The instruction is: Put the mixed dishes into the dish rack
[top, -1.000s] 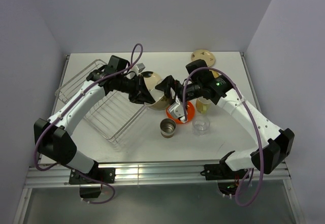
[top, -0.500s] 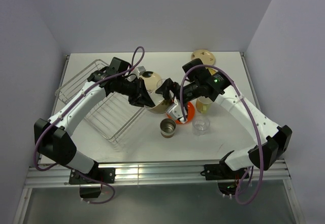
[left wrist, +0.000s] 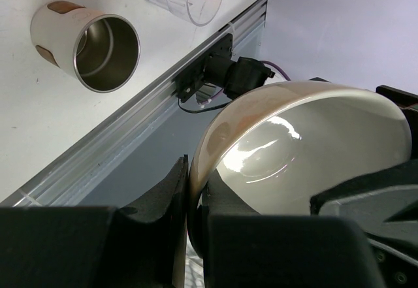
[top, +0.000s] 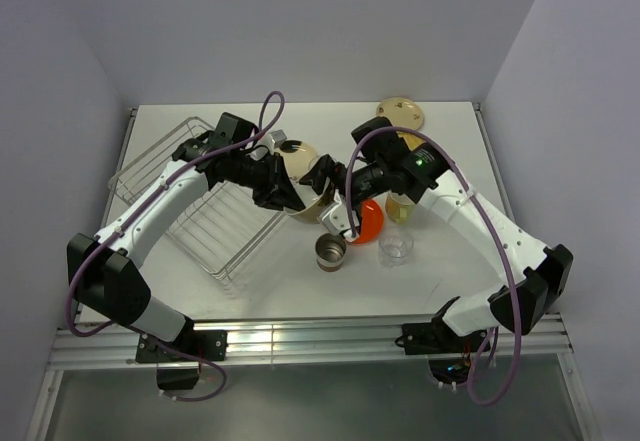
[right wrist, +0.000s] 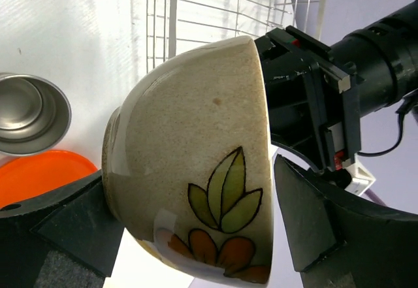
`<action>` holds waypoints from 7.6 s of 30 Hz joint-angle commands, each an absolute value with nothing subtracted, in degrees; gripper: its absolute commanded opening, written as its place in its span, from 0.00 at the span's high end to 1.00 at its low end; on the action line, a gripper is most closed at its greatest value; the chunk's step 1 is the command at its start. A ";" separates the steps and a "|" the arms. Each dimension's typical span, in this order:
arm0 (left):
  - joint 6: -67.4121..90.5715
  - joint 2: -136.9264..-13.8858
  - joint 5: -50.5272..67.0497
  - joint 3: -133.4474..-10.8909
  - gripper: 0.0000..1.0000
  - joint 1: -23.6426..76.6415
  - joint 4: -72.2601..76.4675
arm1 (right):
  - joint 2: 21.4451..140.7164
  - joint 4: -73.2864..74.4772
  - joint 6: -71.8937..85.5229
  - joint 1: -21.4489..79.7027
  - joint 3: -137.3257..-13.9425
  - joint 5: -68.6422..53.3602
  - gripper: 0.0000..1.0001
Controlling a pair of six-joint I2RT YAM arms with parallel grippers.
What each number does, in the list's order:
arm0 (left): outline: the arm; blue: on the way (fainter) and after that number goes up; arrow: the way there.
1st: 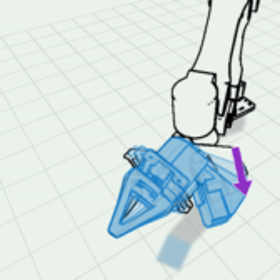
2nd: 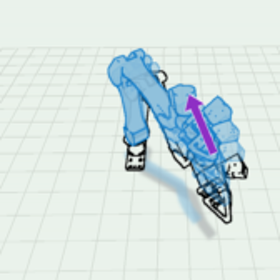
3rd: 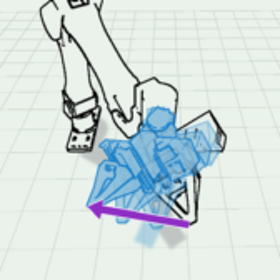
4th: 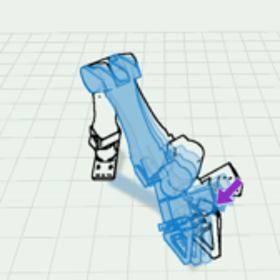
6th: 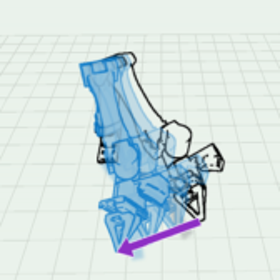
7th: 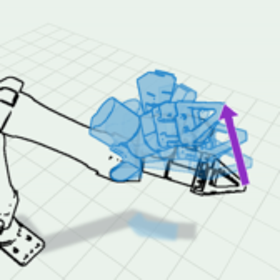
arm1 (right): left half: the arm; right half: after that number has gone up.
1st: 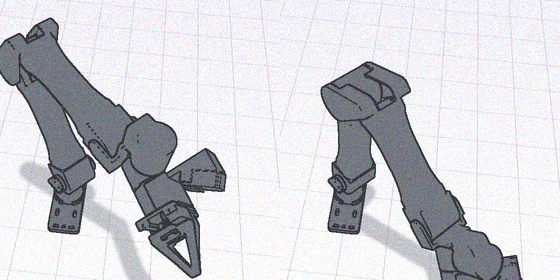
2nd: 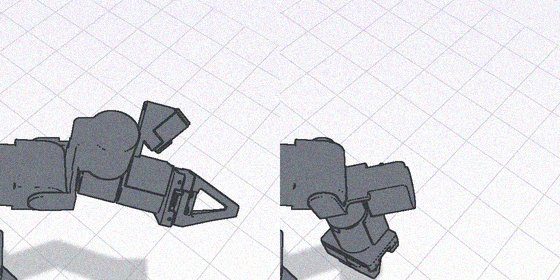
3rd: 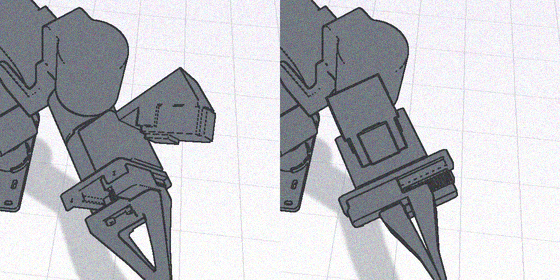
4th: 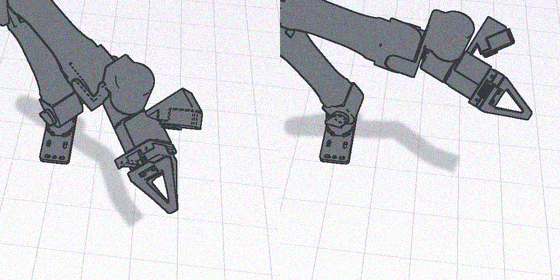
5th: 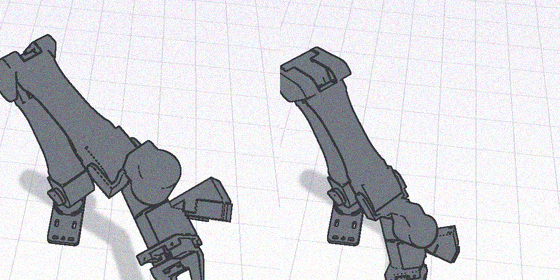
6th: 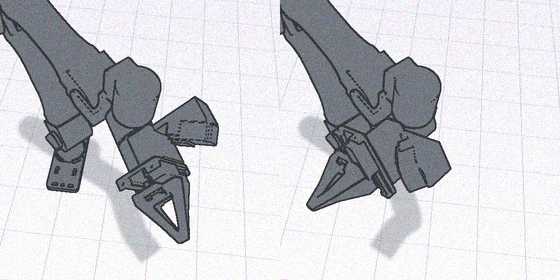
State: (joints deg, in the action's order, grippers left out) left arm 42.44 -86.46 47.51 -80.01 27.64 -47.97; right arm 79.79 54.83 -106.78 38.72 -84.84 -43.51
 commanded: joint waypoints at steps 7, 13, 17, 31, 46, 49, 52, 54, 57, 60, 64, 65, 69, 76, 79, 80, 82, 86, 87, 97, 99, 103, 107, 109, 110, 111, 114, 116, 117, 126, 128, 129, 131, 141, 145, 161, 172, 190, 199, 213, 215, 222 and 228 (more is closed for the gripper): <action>42.89 -84.90 51.33 -81.65 1.00 27.86 -44.65 | 81.47 51.15 -103.97 39.81 -85.87 -42.28 0.12; 42.54 -85.60 51.68 -82.00 1.00 27.86 -44.56 | 82.18 51.50 -104.33 39.99 -85.96 -41.31 0.11; 42.28 -86.04 51.85 -82.44 1.00 27.86 -44.82 | 82.88 51.86 -104.85 40.08 -86.31 -40.34 0.10; 43.33 -85.87 52.82 -81.30 0.99 27.86 -43.16 | 83.50 48.96 -102.66 40.25 -86.22 -39.99 0.41; 43.77 -84.20 51.86 -80.07 0.69 26.98 -42.80 | 80.42 41.40 -92.29 39.46 -82.88 -43.68 0.53; 43.33 -83.67 50.89 -80.59 0.61 26.28 -43.59 | 80.33 41.40 -91.50 39.29 -83.06 -44.30 0.53; 43.24 -82.62 49.84 -80.86 0.57 25.23 -44.65 | 80.33 41.31 -90.27 39.11 -82.97 -45.00 0.53; 42.81 -81.66 48.79 -81.03 0.54 24.09 -45.70 | 80.24 41.31 -89.57 38.85 -82.88 -45.44 0.53; 41.75 -80.86 46.77 -82.00 0.50 22.51 -48.06 | 80.07 40.78 -88.51 38.50 -82.44 -46.31 0.53; 41.22 -79.90 45.36 -82.71 0.47 21.36 -49.74 | 79.98 39.90 -86.67 37.97 -82.27 -47.02 0.53; 40.96 -78.66 42.90 -82.70 0.46 20.39 -50.97 | 80.07 38.50 -84.12 37.27 -82.44 -48.60 0.53; 40.78 -78.75 42.19 -82.88 0.46 20.22 -51.50 | 80.16 38.24 -83.50 37.18 -82.53 -48.86 0.53; 39.47 -78.31 35.96 -86.30 0.45 18.29 -55.10 | 80.94 37.88 -80.43 36.30 -83.49 -50.71 0.53; 38.94 -77.00 17.24 -100.79 0.41 17.58 -61.08 | 82.18 37.18 -77.00 35.86 -82.97 -53.35 0.53; 38.50 -73.84 11.43 -101.25 0.41 17.49 -58.72 | 83.49 36.39 -73.92 35.86 -83.67 -54.93 0.53; 38.24 -72.78 10.56 -100.73 0.41 17.49 -56.45 | 84.28 35.26 -71.31 35.86 -83.85 -55.19 0.52; 37.88 -68.67 8.62 -97.76 0.41 17.49 -53.54 | 85.42 33.23 -67.26 35.86 -84.63 -56.77 0.52; 37.44 -60.31 7.12 -89.14 0.41 17.49 -46.16 | 90.33 23.31 -48.12 35.95 -85.52 -59.15 0.51; 37.44 -58.55 7.03 -87.29 0.41 17.49 -44.84 | 91.31 17.90 -39.11 36.12 -85.60 -59.32 0.51; 38.32 -40.70 2.03 -70.58 0.40 17.49 -36.57 | 111.34 0.26 6.92 40.78 -101.32 -58.97 0.51; 38.49 -37.99 0.36 -68.83 0.38 17.49 -35.77 | 116.44 -2.63 14.97 42.45 -105.71 -60.11 0.51; 39.11 -34.28 -2.37 -66.54 0.35 17.49 -35.33 | 123.47 -13.25 32.31 44.82 -108.10 -62.84 0.51; 39.72 -31.82 -5.18 -65.83 0.34 17.49 -37.17 | 129.71 -25.01 49.52 47.28 -107.84 -64.42 0.51; 40.08 -30.33 -7.28 -65.66 0.34 17.49 -38.49 | 131.48 -28.28 54.56 48.07 -107.49 -65.56 0.51; 40.43 -29.80 -7.90 -65.39 0.34 17.58 -38.76 | 132.88 -30.65 57.80 48.51 -107.40 -65.83 0.51; 40.60 -28.58 -8.43 -64.87 0.33 17.58 -38.93 | 133.50 -30.93 58.61 49.39 -107.49 -66.00 0.50; 41.40 -26.73 -9.58 -63.64 0.31 17.58 -39.02 | 135.70 -27.52 57.84 50.62 -108.71 -65.83 0.50; 41.83 -26.28 -9.58 -63.28 0.31 17.49 -39.29 | 136.93 -21.23 54.08 51.06 -109.51 -64.96 0.50; 41.84 -26.19 -9.41 -63.11 0.31 17.58 -39.46 | 137.11 -17.88 52.05 51.15 -110.73 -64.26 0.50; 42.45 -25.93 -8.88 -61.88 0.31 17.58 -38.94 | 139.39 3.24 37.10 52.56 -116.10 -60.74 0.44; 42.71 -25.93 -8.53 -61.44 0.31 17.49 -38.76 | 140.18 4.83 35.69 52.91 -116.63 -60.65 0.42; 42.89 -25.75 -8.35 -61.09 0.31 17.58 -38.59 | 140.36 5.27 35.25 53.00 -117.24 -60.47 0.42; 43.15 -25.58 -8.17 -60.82 0.31 17.58 -38.58 | 141.24 6.32 34.28 53.17 -118.03 -60.29 0.41; 45.00 -23.73 -8.35 -58.54 0.31 17.58 -38.94 | 143.08 10.46 30.68 54.32 -119.62 -59.68 0.38; 45.53 -23.38 -8.44 -57.75 0.31 17.49 -38.94 | 143.17 12.83 27.87 54.67 -119.97 -58.80 0.31; 45.44 -22.50 -8.26 -57.48 0.31 17.58 -38.32 | 140.28 24.43 15.47 53.26 -123.40 -51.42 0.00; 45.44 -20.92 -8.17 -56.08 0.31 17.58 -37.88 | 138.69 27.50 9.76 51.68 -123.31 -48.69 0.00; 45.17 -20.30 -7.65 -54.41 0.31 17.58 -37.09 | 134.39 30.23 5.45 49.57 -121.20 -46.84 0.00; 56.68 -22.67 -10.28 -47.92 0.34 17.58 -40.52 | 133.77 28.83 7.91 49.31 -119.10 -47.99 0.00; 61.87 -23.03 -11.78 -44.03 0.33 17.49 -41.48 | 131.05 30.23 4.93 44.92 -118.48 -46.41 0.00; 62.05 -22.77 -11.69 -43.51 0.33 17.58 -41.22 | 130.70 30.76 4.40 44.47 -118.30 -46.23 0.00; 62.23 -22.94 -11.08 -42.71 0.33 17.58 -40.78 | 129.03 32.43 0.80 44.03 -118.12 -45.70 0.00; 56.54 -22.76 -6.17 -42.01 0.32 17.49 -34.82 | 124.46 37.00 -13.48 44.03 -120.67 -44.56 0.00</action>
